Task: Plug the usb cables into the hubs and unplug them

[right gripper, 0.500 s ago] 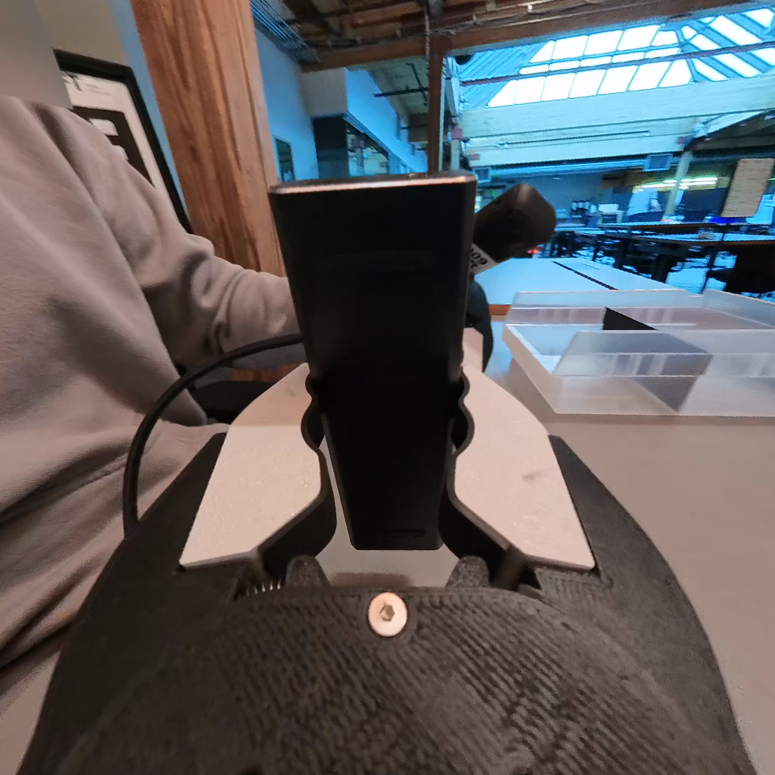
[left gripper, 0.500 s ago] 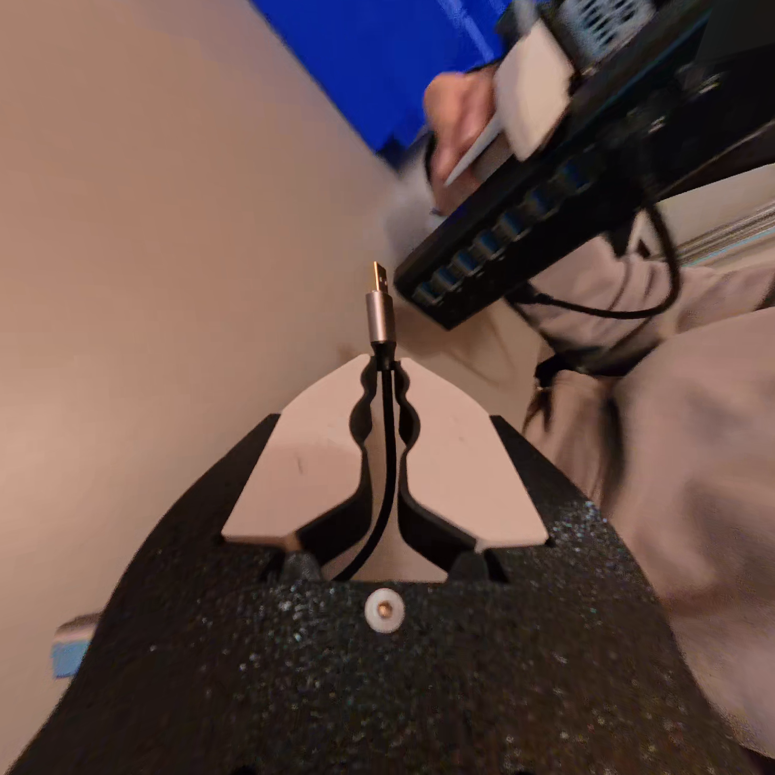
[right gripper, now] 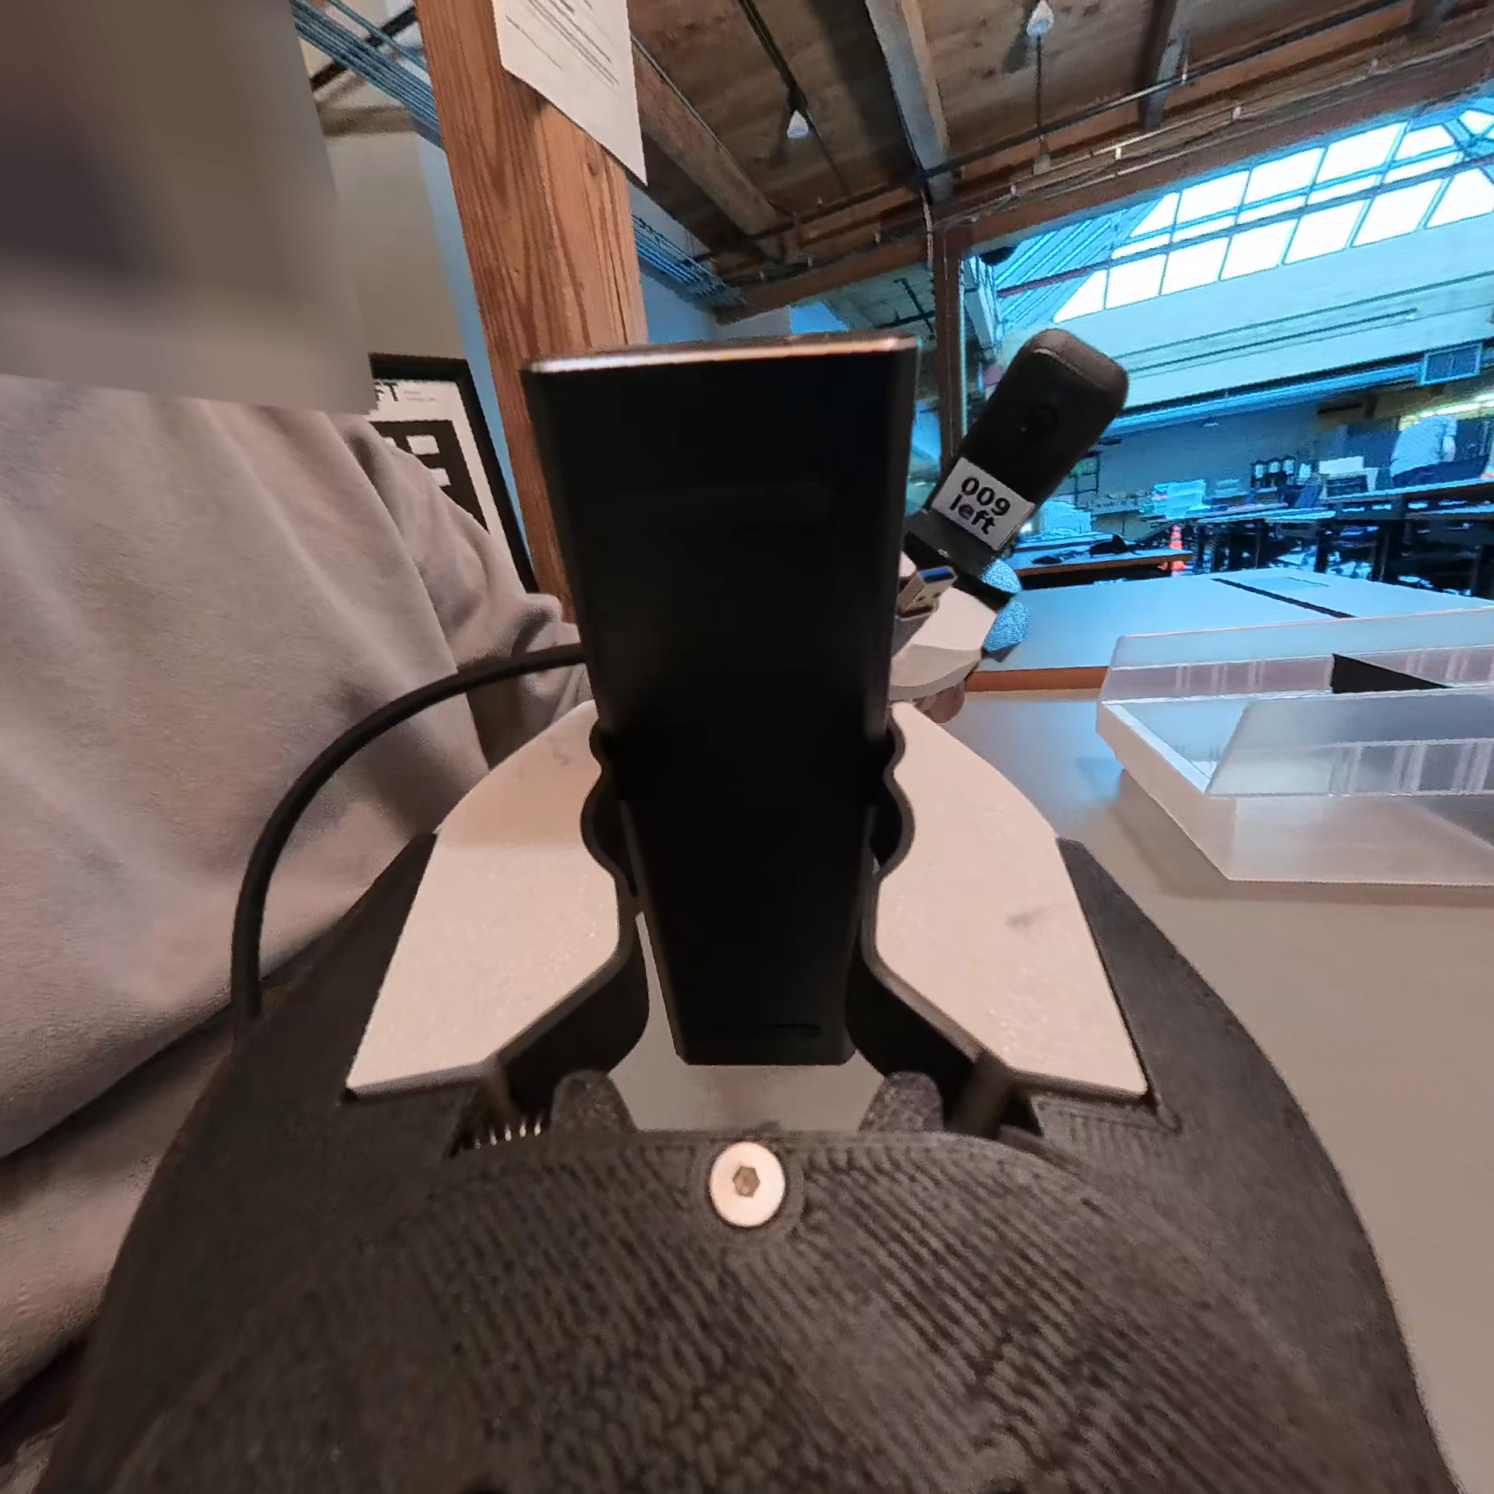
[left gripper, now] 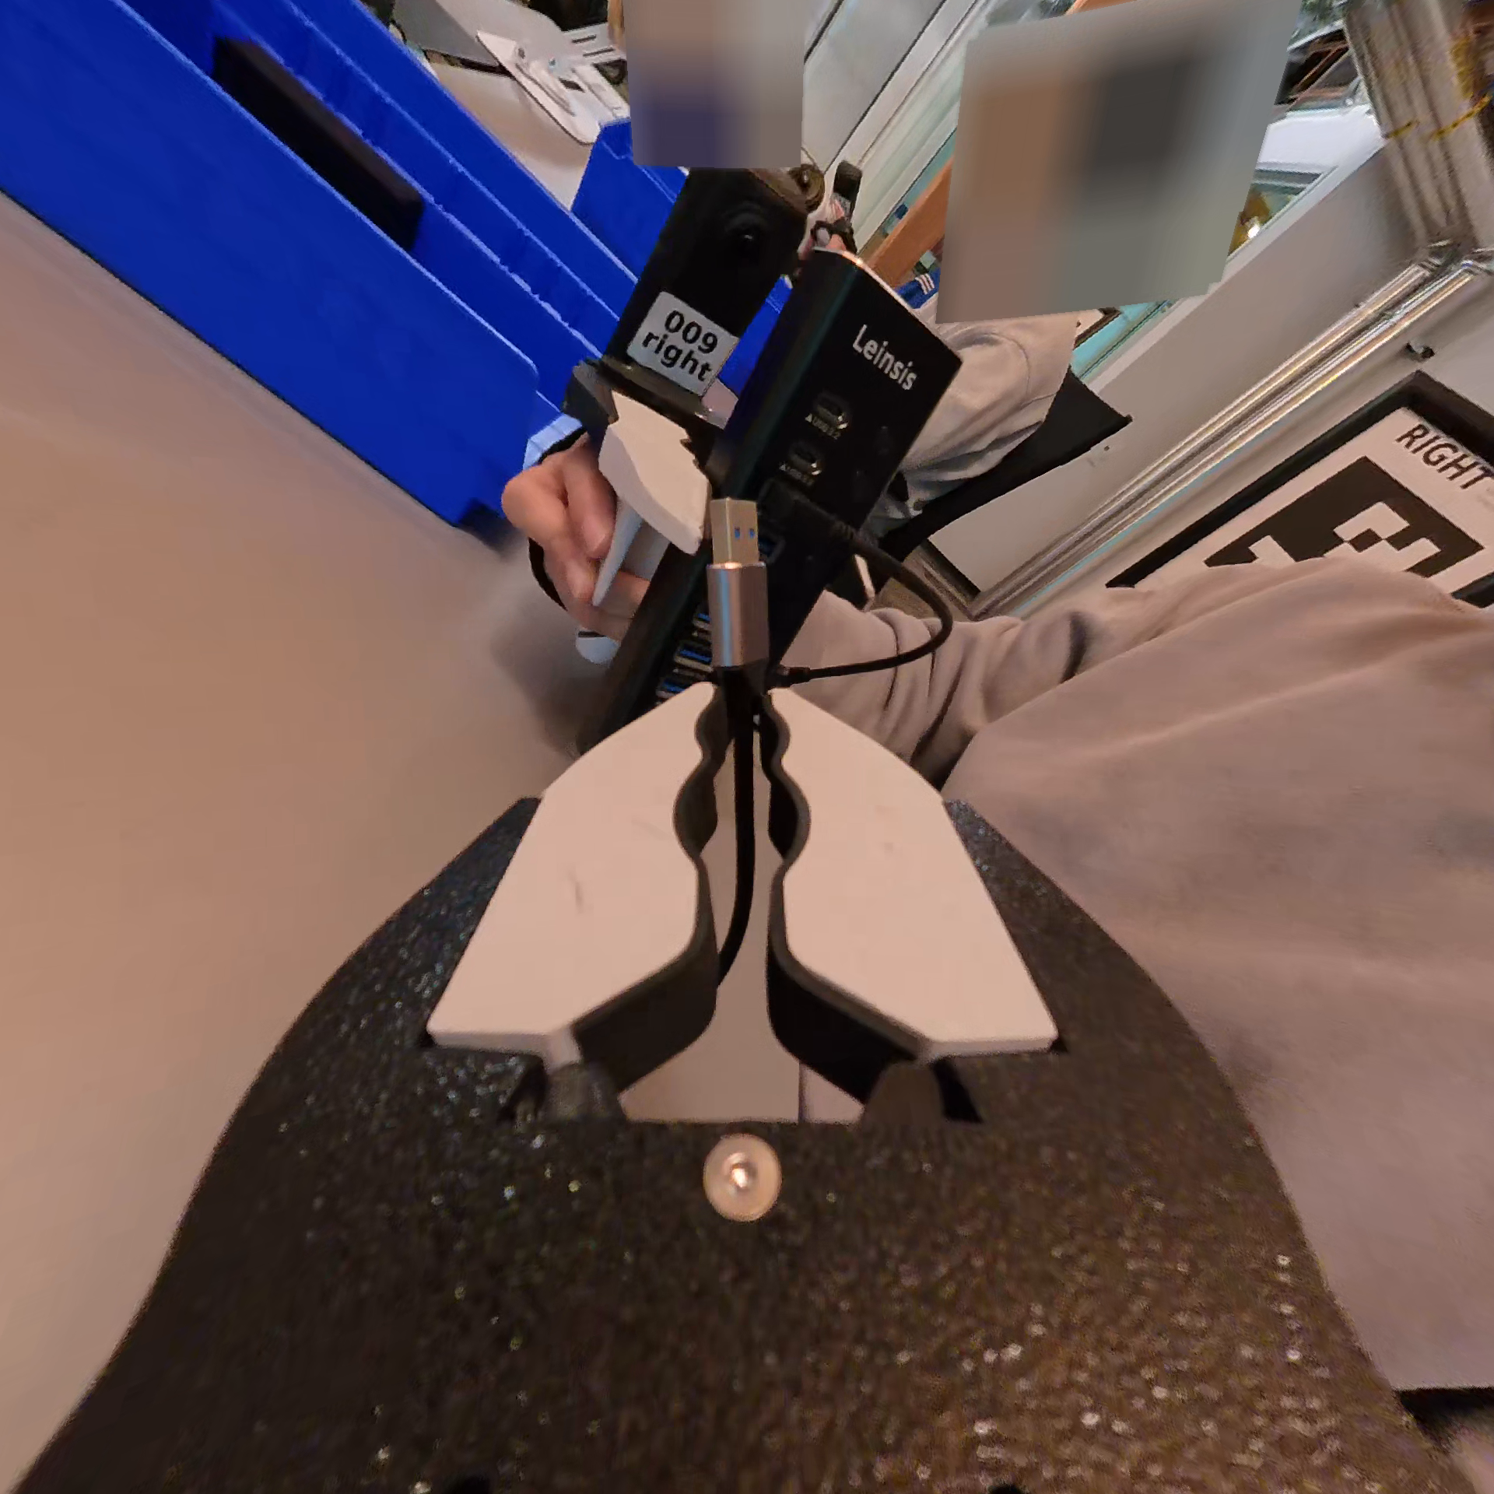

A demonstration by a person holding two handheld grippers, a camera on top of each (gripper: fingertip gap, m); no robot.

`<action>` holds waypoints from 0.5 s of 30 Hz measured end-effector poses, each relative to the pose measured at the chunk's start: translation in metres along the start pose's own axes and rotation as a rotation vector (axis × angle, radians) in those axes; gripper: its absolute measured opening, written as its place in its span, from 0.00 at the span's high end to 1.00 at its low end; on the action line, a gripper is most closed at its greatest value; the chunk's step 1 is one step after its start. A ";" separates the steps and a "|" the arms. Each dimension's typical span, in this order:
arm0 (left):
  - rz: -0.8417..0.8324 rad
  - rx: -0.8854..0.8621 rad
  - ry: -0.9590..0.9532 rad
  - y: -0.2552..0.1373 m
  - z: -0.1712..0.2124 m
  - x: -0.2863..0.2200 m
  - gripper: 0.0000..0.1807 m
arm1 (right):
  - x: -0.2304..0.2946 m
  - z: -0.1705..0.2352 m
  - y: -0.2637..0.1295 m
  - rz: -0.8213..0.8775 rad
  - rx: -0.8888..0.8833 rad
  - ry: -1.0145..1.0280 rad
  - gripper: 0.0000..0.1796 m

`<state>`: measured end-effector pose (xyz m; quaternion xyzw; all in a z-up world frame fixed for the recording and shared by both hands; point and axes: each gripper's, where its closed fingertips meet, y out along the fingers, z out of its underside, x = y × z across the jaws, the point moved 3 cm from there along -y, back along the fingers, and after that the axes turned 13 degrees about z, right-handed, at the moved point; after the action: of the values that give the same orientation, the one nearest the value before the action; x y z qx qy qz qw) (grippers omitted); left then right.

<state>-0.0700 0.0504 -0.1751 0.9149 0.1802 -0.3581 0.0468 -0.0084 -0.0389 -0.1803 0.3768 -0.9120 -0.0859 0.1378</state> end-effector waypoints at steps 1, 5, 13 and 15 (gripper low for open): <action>-0.005 -0.007 0.013 -0.001 -0.001 0.000 0.96 | 0.000 0.000 0.000 -0.003 -0.002 0.003 0.66; -0.045 -0.003 0.072 -0.005 -0.001 0.000 0.96 | -0.002 0.002 0.000 0.011 0.010 -0.005 0.66; -0.814 0.252 0.697 -0.035 -0.009 0.020 0.96 | -0.015 0.006 0.000 0.122 0.034 -0.044 0.66; -1.057 0.381 0.841 -0.043 -0.005 0.026 0.96 | -0.017 0.006 0.000 0.140 0.036 -0.054 0.66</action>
<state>-0.0645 0.0995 -0.1869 0.7579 0.5378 0.0262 -0.3684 0.0015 -0.0264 -0.1892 0.3121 -0.9408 -0.0699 0.1120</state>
